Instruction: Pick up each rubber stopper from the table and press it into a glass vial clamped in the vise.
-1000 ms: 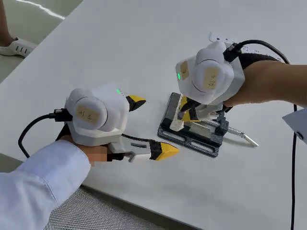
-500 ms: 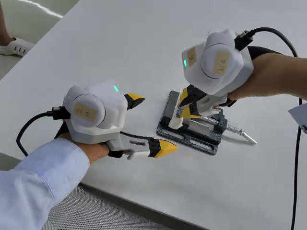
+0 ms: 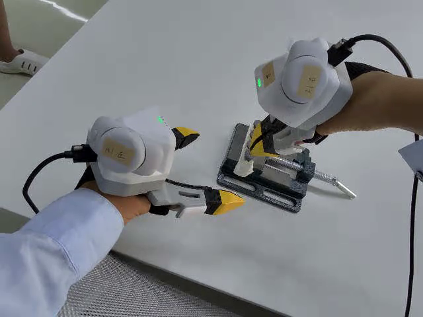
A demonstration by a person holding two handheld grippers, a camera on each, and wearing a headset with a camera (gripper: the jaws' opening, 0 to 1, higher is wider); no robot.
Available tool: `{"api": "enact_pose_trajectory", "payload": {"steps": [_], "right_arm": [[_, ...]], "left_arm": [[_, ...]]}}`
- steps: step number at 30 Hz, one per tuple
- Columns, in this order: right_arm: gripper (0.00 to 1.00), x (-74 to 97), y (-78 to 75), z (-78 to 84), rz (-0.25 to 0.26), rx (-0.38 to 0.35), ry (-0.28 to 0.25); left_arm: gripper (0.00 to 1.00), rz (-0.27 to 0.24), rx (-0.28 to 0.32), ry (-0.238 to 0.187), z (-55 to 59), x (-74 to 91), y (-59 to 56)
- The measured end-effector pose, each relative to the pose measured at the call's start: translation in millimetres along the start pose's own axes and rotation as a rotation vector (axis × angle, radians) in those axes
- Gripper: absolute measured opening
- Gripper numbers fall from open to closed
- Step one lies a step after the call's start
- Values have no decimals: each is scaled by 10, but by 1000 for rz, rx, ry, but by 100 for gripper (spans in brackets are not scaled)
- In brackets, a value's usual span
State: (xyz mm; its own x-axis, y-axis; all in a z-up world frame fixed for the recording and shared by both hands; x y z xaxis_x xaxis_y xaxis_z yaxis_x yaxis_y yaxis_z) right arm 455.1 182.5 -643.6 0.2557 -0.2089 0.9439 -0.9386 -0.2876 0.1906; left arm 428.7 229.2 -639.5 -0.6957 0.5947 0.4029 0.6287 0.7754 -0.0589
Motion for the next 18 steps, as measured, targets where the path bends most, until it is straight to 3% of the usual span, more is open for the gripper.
{"api": "enact_pose_trajectory", "payload": {"steps": [18], "right_arm": [[0,-42,-6,-5,2,24,15]], "left_arm": [[75,-1,7,5,7,-8,4]]}}
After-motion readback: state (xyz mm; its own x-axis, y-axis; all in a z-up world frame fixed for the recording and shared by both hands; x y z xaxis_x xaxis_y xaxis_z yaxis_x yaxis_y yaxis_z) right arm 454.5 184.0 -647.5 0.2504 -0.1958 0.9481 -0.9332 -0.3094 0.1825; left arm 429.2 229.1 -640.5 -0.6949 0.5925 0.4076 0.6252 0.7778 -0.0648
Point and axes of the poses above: the centre of the closed fingertips' face, and the gripper's own axes: x roughly backward along the fingers, y roughly to its left, z roughly out of its underside, the point moved 1 cm from there along x, roughly backward along the fingers, and after that the axes turned 14 degrees about -z, right-handed, at the moved point
